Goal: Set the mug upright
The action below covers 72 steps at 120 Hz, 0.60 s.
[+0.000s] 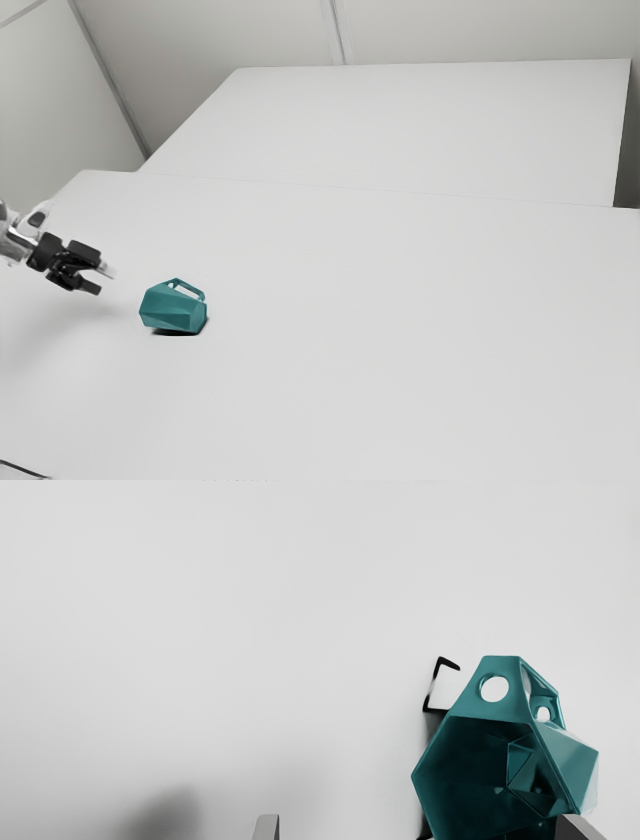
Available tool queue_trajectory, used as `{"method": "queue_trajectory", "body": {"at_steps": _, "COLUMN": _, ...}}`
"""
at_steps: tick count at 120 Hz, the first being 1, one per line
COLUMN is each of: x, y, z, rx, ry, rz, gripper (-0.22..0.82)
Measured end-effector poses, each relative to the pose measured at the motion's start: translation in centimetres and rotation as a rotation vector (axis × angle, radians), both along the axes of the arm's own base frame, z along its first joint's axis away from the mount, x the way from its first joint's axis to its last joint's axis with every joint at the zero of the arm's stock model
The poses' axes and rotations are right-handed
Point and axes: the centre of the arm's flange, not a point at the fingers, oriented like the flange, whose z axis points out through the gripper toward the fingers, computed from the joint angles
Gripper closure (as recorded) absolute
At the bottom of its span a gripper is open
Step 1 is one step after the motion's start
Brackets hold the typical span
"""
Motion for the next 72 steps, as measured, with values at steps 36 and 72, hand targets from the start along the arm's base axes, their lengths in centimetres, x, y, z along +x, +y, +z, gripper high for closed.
{"method": "queue_trajectory", "body": {"at_steps": 36, "x": 0.4, "y": -2.5, "z": -3.0, "rx": -0.101, "ry": -0.221, "rz": -0.017, "gripper": 0.0}}
{"method": "queue_trajectory", "body": {"at_steps": 72, "x": -0.3, "y": -4.9, "z": -4.2, "rx": -0.113, "ry": -0.19, "rz": -0.064, "gripper": 0.0}}
